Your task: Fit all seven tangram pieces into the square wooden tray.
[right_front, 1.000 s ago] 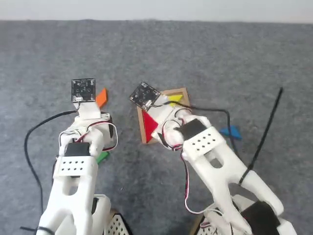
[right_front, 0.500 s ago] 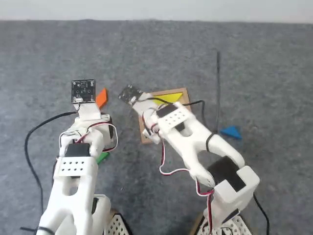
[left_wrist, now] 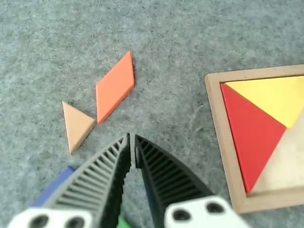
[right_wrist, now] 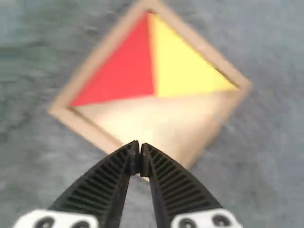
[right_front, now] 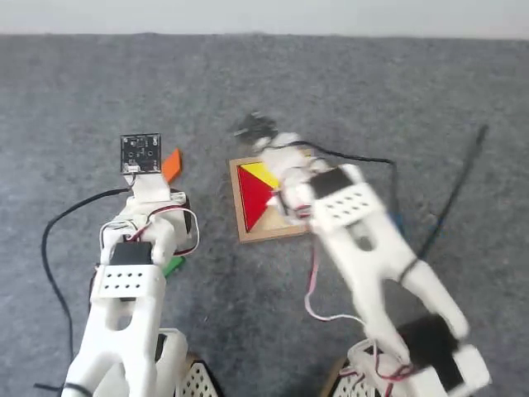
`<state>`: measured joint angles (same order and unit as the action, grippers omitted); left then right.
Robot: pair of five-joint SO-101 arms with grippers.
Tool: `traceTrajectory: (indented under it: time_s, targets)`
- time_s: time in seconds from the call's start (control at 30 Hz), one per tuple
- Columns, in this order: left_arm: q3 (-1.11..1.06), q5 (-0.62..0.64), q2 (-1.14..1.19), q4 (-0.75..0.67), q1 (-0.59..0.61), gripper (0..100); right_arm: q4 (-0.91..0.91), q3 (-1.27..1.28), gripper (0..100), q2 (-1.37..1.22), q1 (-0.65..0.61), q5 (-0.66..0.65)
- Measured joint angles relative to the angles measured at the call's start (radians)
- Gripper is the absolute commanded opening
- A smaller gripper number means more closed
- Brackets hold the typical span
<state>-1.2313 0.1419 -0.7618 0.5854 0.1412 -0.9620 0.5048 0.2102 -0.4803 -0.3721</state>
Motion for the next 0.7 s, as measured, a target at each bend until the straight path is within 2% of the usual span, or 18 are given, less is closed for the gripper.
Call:
traceTrajectory:
  time_s: [0.1,0.17,0.3,0.47,0.67,0.7]
  targets:
    - [0.000,0.000,0.000,0.000,-0.002,1,0.018,0.035,25.6,0.011,0.089,0.054]
    - [0.000,0.000,0.000,0.000,0.000,1,0.028,0.040,28.0,-0.002,0.106,0.083]
    - [0.000,0.000,0.000,0.000,0.002,1,0.068,0.031,23.6,-0.129,0.104,0.104]
    - [0.000,0.000,0.000,0.000,-0.002,1,0.080,-0.101,19.1,-0.350,0.097,0.104]
    - [0.000,0.000,0.000,0.000,-0.002,1,0.003,-0.255,0.6,-0.485,0.094,0.110]
    - [0.000,0.002,0.000,0.000,-0.011,1,-0.011,-0.265,0.6,-0.486,0.092,0.118]
